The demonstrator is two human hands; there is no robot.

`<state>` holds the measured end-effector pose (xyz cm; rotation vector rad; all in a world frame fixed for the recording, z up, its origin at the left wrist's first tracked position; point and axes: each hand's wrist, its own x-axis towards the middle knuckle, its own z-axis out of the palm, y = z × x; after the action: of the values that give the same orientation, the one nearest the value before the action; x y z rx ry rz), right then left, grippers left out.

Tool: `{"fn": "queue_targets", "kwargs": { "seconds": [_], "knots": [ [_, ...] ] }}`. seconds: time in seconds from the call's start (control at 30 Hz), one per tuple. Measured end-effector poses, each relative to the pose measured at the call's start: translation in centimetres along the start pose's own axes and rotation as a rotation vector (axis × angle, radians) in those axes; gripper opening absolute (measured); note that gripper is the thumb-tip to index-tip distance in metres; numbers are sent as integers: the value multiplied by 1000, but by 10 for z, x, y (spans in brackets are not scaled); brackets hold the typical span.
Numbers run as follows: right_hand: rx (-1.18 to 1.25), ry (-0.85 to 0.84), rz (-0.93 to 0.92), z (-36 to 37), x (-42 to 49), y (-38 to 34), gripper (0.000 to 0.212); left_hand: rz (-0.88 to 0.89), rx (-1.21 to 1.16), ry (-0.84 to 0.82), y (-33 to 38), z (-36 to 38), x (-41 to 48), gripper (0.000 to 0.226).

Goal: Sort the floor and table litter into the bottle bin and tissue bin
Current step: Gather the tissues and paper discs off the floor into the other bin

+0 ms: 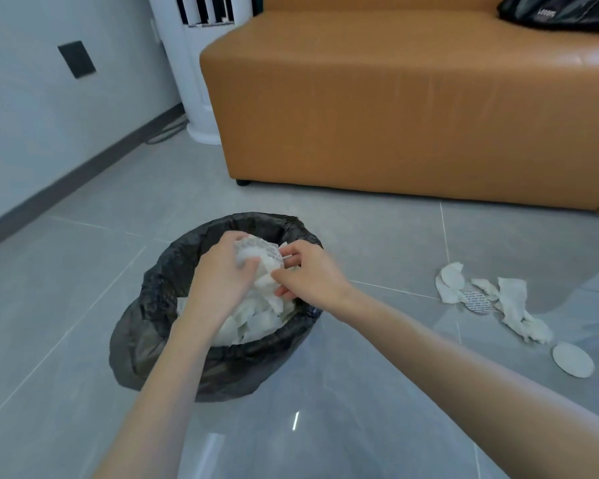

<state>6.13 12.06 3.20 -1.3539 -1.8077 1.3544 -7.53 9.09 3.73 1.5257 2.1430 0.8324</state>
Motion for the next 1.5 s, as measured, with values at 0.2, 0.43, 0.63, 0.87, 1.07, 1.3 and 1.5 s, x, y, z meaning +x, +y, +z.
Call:
{"fn": "queue_targets", "kwargs": {
  "seconds": [0.2,0.43,0.63,0.87,1.07,1.3,1.5],
  "knots": [
    [-208,125,-80,-23,-12,13,38,84,101,96,-1,7,-1,45],
    [-122,307,69,-73,-31,61,24,300,-46,74,44,42,-9,35],
    [-98,446,271,-116,-50,123,26,459,-74,-106,85,102,-16,33],
    [-167,530,616,-165,-65,209,42,494,-2,-413,108,199,-12,38],
    [-309,580,825,-214,-77,259,57,525,168,-620,112,273,0,49],
    [-382,507,878,-254,-75,299,61,520,247,-767,126,344,12,57],
    [-389,434,919,-262,-71,327,57,521,427,-799,154,384,27,55]
  ]
}}
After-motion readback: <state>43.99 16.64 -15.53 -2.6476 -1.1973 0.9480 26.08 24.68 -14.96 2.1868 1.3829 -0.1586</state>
